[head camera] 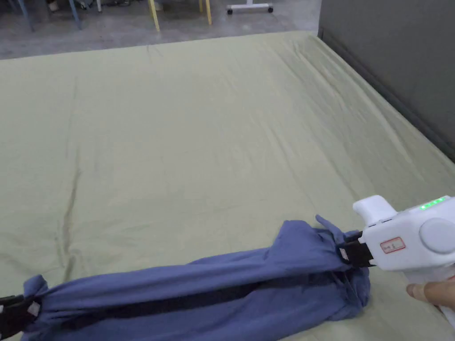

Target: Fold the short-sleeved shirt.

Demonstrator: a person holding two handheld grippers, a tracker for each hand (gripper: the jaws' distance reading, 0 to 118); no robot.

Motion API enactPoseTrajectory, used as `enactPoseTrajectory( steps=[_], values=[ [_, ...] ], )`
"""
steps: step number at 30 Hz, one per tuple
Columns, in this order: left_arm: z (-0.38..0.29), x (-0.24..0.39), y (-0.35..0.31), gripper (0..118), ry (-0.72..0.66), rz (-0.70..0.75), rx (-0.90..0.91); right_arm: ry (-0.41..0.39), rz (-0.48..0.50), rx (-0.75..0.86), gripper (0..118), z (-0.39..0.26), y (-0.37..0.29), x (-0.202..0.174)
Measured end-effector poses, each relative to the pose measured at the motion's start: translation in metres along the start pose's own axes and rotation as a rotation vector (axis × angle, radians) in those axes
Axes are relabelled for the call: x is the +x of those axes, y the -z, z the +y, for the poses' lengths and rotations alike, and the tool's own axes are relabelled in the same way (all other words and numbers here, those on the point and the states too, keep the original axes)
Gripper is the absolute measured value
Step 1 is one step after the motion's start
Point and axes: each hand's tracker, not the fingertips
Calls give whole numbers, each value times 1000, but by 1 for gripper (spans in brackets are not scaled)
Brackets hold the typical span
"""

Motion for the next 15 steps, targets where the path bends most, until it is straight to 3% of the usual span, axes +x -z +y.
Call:
enactPoseTrajectory(
  steps=[8, 13, 15],
  values=[
    [-41, -12, 40, 0, -94, 3, -95, 47, -57, -89, 2, -35, 49, 15],
    [-51, -15, 48, 0, -164, -1, -41, 203, 17, -22, 3, -46, 63, 33],
    [-49, -10, 42, 4, -186, 16, -31, 202, 19, -7, 12, -47, 57, 33]
  ],
)
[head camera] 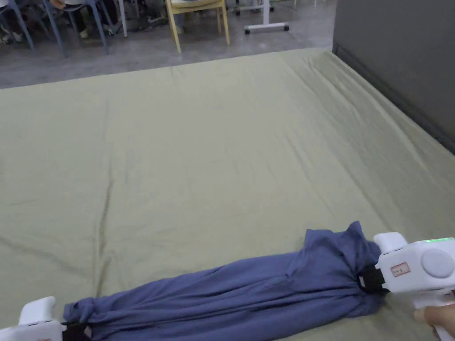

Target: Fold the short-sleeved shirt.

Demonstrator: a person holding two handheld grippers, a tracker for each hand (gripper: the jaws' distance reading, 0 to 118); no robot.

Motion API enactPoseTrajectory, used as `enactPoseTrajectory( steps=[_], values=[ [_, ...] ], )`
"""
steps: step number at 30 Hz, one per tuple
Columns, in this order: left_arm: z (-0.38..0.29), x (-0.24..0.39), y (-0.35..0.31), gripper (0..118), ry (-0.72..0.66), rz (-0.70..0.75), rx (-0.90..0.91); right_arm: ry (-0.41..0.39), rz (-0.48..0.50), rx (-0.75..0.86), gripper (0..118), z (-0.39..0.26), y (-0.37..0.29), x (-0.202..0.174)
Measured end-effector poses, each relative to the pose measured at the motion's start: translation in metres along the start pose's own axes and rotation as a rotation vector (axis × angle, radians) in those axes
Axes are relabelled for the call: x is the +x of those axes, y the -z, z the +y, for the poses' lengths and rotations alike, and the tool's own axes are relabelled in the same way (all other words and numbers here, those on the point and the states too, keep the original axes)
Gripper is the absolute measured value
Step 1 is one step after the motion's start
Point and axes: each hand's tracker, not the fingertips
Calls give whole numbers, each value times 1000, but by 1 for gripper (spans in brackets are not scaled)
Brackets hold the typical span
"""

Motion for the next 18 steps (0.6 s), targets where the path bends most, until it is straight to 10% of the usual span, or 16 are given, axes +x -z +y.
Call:
enactPoseTrajectory(
  steps=[2, 3, 4, 10, 11, 12, 13, 18],
  values=[
    [6, -2, -15, 56, -62, -20, 8, -21, -3, 6, 42, 2, -22, -9],
    [7, 0, -29, 112, -68, -55, 49, -22, -8, 17, 96, 3, -34, -12],
    [6, 3, -47, 118, -64, -58, 112, -18, -57, 79, 118, 3, -51, -18],
    [2, 4, -101, 118, -22, -98, 164, 94, 121, 321, 103, -11, -144, -63],
    [-2, 2, -97, 111, -12, -103, 126, 93, 131, 310, 69, -14, -148, -73],
    [-4, 0, -93, 60, -16, -103, 103, 77, 132, 301, 2, -17, -149, -83],
    [-6, -3, -89, 0, -16, -127, 94, 18, 139, 287, 2, -18, -130, -75],
    [-18, -72, -54, 5, -279, -470, 95, -33, 352, 220, 2, -32, -116, -93]
  ],
)
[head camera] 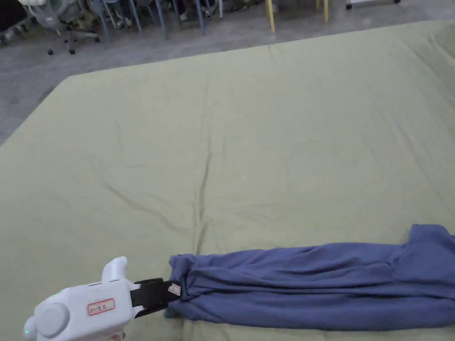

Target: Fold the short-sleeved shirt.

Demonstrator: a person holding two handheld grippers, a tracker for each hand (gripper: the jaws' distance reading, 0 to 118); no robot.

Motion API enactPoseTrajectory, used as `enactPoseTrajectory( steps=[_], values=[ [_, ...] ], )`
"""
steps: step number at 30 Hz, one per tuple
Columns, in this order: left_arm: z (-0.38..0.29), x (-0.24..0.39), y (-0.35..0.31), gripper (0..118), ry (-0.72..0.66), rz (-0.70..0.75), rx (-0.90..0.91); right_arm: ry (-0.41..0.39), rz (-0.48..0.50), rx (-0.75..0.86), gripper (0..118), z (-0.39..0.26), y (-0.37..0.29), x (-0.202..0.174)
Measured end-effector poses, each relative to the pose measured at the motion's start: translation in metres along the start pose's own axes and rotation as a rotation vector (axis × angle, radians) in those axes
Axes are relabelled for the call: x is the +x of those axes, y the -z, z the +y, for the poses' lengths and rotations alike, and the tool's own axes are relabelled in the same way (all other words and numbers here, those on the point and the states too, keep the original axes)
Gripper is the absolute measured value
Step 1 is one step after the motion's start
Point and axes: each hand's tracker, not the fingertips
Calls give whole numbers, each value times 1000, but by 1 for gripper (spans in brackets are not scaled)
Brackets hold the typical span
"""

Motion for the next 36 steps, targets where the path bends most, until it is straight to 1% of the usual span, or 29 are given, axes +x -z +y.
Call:
enactPoseTrajectory(
  steps=[1, 2, 3, 4, 5, 6, 8, 10, 11, 13, 15, 16, 17, 18, 19, 20, 21, 22, 24, 26, 27, 28, 31, 32, 34, 36],
  values=[
    [7, -22, -1, 16, -87, -73, 5, 2, 22, -11, 2, -1, 0, -3],
    [13, -38, -1, 16, -152, -95, 31, -7, 35, -21, 2, -1, 0, -5],
    [18, -49, 2, 89, -159, -78, 20, -26, 30, -21, 2, -3, -1, -8],
    [14, -57, -1, 118, -154, -138, -66, -41, 41, -26, 2, -3, -1, -11],
    [18, -69, 11, 118, -194, -148, 27, -52, 62, -36, 2, -3, -1, -12],
    [20, -78, 21, 118, -221, -159, 18, -62, 81, -41, 2, -2, -1, -14],
    [29, -90, 37, 118, -254, -177, -106, -84, 130, -45, 2, -3, 1, -18],
    [20, -95, 67, 118, -265, -247, -153, -72, 172, -46, 2, -3, 3, -21],
    [15, -91, 77, 118, -242, -248, -147, -63, 187, -42, 2, -4, 4, -23],
    [22, -75, 75, 118, -164, -253, -95, -53, 198, -36, 2, -5, 6, -27],
    [16, -71, 86, 118, -202, -281, -91, -52, 194, -37, 2, -4, 8, -30],
    [19, -65, 84, 117, -237, -338, -112, -53, 189, -42, 2, -3, 10, -32],
    [15, -59, 86, 94, -228, -347, -120, -54, 182, -52, 2, -2, 13, -33],
    [10, -49, 86, 20, -195, -306, -110, -59, 172, -59, 2, -2, 14, -34],
    [7, -48, 90, 7, -78, -61, -90, -65, 165, -65, 2, -1, 16, -32],
    [6, -53, 89, 7, -125, -79, -115, -73, 158, -70, 2, -1, 17, -33],
    [-1, -59, 86, 7, -237, -174, -115, -81, 154, -69, 2, -1, 17, -35],
    [-4, -65, 77, 7, -326, -265, -59, -87, 151, -68, 2, -1, 16, -36],
    [2, -62, 49, 7, -324, -282, 9, -99, 146, -67, 2, -2, 14, -38],
    [4, -58, 24, 7, -275, -266, 12, -103, 138, -61, 2, -2, 11, -36],
    [5, -55, 13, 7, -252, -256, 15, -104, 139, -60, 2, -2, 11, -36],
    [12, -39, -4, 7, -210, -216, 29, -103, 138, -58, 2, -2, 11, -35],
    [21, -42, -39, 7, -187, -144, 47, -96, 132, -54, 2, -4, 12, -33],
    [30, -40, -49, 7, -181, -99, 65, -95, 132, -50, 2, -5, 12, -32],
    [33, -46, -67, 7, -214, -25, 91, -88, 136, -46, 2, -7, 14, -31],
    [37, -40, -75, 7, -256, 93, 122, -85, 137, -48, 2, -9, 16, -32]
  ],
)
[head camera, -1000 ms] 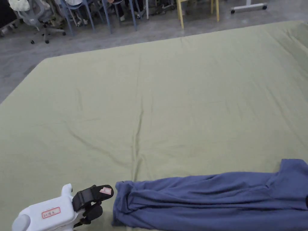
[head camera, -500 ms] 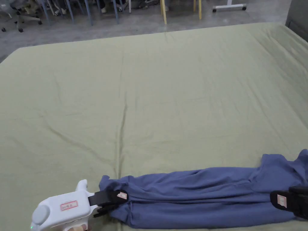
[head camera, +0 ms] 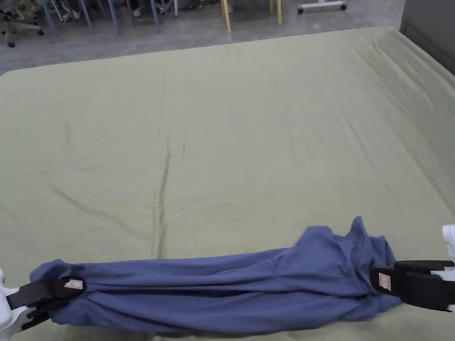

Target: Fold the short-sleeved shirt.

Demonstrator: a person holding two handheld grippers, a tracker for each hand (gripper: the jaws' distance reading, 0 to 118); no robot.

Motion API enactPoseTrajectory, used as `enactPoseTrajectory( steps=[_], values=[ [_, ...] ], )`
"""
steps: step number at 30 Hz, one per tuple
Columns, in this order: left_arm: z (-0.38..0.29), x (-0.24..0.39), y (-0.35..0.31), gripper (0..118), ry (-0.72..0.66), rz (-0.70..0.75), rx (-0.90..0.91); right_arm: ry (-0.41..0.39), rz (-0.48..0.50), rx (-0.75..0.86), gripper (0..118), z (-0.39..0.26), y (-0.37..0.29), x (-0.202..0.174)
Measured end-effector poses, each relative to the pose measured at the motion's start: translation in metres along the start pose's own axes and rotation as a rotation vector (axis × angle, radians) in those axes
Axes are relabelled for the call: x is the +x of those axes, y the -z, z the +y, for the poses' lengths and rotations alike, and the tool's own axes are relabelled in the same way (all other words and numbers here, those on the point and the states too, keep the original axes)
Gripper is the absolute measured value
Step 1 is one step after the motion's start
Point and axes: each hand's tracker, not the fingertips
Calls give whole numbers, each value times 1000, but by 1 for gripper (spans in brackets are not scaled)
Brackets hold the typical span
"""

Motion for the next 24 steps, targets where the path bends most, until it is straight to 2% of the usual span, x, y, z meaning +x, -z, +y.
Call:
enactPoseTrajectory(
  steps=[2, 5, 7, 9, 11, 14, 15, 16, 17, 18, 19, 20, 22, 23, 24],
  values=[
    [-14, 30, -1, 7, 49, 68, 26, -6, -9, -12, 2, -2, 2, 1],
    [-47, 99, 17, 7, 266, 65, 23, -1, -30, -29, 2, -3, 6, 2],
    [-78, 143, 40, 7, 337, 49, -2, 10, -35, -28, 2, -3, 7, 3],
    [-104, 172, 76, 7, 393, 12, -69, 29, -27, -24, 2, -3, 7, 4],
    [-133, 197, 122, 7, 460, 78, -152, 32, -27, -15, 2, -3, 6, 2],
    [-162, 193, 193, 8, 566, 208, -235, 40, -30, -4, 2, -2, 4, 0],
    [-168, 186, 208, 26, 570, 220, -247, 42, -29, -3, 2, -2, 4, 0],
    [-178, 179, 221, 51, 586, 244, -240, 44, -29, -2, 2, -2, 3, -1],
    [-182, 174, 223, 73, 566, 204, -227, 43, -26, -4, 2, -3, 3, -1],
    [-178, 177, 210, 99, 525, 77, -211, 40, -26, -6, 2, -3, 2, 0],
    [-173, 179, 197, 115, 469, 27, -198, 36, -30, -7, 2, -4, 2, 1],
    [-173, 182, 180, 118, 417, -5, -197, 32, -32, -9, 2, -5, 1, 2],
    [-155, 178, 144, 118, 398, -76, -159, 32, -25, -12, 2, -7, 0, 7],
    [-146, 174, 126, 113, 394, -101, -126, 37, -21, -14, 2, -8, 1, 9],
    [-142, 178, 111, 102, 393, -92, -78, 44, -17, -13, 2, -9, 1, 11]
  ],
)
